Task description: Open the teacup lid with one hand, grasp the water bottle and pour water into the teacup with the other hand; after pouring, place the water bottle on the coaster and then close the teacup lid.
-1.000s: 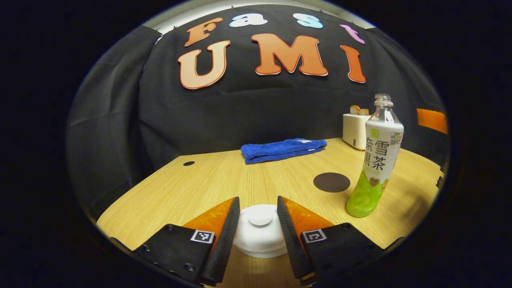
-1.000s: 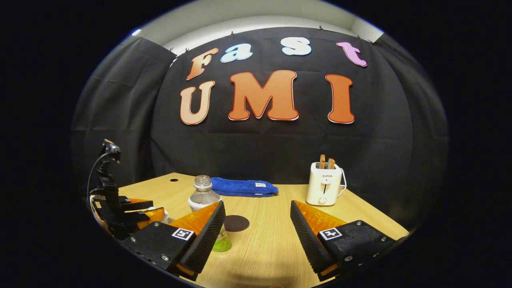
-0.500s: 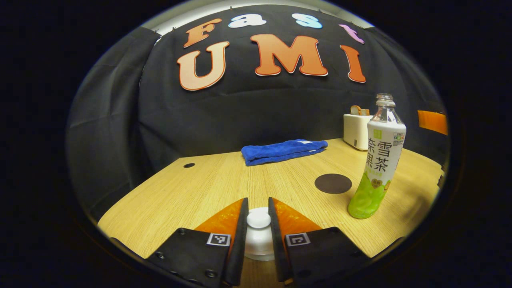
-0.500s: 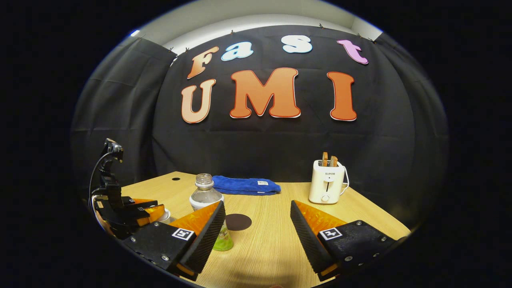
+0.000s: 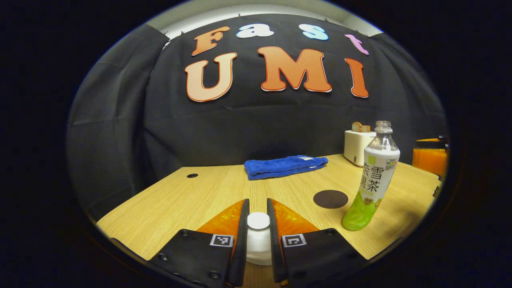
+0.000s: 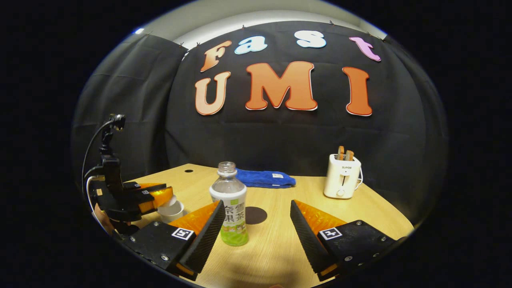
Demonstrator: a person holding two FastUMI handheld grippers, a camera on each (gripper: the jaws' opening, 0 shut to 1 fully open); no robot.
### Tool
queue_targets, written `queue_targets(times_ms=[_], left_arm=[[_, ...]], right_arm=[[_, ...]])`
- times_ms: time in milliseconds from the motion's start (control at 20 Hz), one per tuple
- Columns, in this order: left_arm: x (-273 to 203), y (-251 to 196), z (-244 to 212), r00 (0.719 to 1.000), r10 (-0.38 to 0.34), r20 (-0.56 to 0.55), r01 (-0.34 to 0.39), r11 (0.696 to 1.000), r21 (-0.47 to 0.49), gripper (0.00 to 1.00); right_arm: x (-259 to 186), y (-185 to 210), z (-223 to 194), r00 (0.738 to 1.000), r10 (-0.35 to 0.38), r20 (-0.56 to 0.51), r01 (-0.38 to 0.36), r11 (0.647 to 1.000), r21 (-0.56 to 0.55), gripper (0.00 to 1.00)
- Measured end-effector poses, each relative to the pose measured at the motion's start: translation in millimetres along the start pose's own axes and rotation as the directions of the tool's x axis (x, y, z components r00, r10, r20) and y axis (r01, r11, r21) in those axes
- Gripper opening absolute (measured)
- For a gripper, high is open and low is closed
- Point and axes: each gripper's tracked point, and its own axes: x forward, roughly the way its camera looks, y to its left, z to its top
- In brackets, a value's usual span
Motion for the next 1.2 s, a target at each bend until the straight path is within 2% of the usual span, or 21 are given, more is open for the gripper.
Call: queue_targets(times_ms=[300, 350, 400, 550, 700, 850, 1050, 1200], left_arm=[[-12, 20, 16, 0.998, 0.035, 0.053, -0.036, 0.999, 0.016, 0.3], [-15, 24, 17, 0.997, 0.042, 0.057, -0.044, 0.999, 0.017, 0.33], [-15, 29, 18, 0.997, 0.051, 0.058, -0.052, 0.998, 0.017, 0.27], [-17, 44, 16, 0.995, 0.079, 0.058, -0.08, 0.997, 0.01, 0.3], [-20, 57, 11, 0.993, 0.1, 0.056, -0.1, 0.995, 0.006, 0.3], [-21, 67, 7, 0.992, 0.115, 0.057, -0.116, 0.993, 0.012, 0.3], [-24, 79, 4, 0.99, 0.13, 0.061, -0.131, 0.991, 0.006, 0.3], [-25, 89, 3, 0.988, 0.14, 0.06, -0.14, 0.99, -0.003, 0.3]], right_arm=[[22, 26, -24, 0.997, 0.044, -0.056, -0.043, 0.999, 0.013, 0.98], [27, 28, -28, 0.997, 0.046, -0.069, -0.045, 0.999, 0.016, 0.98], [32, 31, -35, 0.995, 0.051, -0.083, -0.05, 0.999, 0.018, 0.98], [49, 43, -52, 0.99, 0.073, -0.121, -0.073, 0.997, 0.008, 0.96], [61, 51, -81, 0.975, 0.092, -0.202, -0.091, 0.996, 0.012, 0.86], [70, 49, -92, 0.973, 0.055, -0.226, -0.056, 0.998, 0.002, 0.82], [75, 55, -92, 0.969, 0.068, -0.236, -0.063, 0.998, 0.027, 0.64], [77, 58, -89, 0.968, 0.068, -0.243, -0.071, 0.997, -0.003, 0.65]])
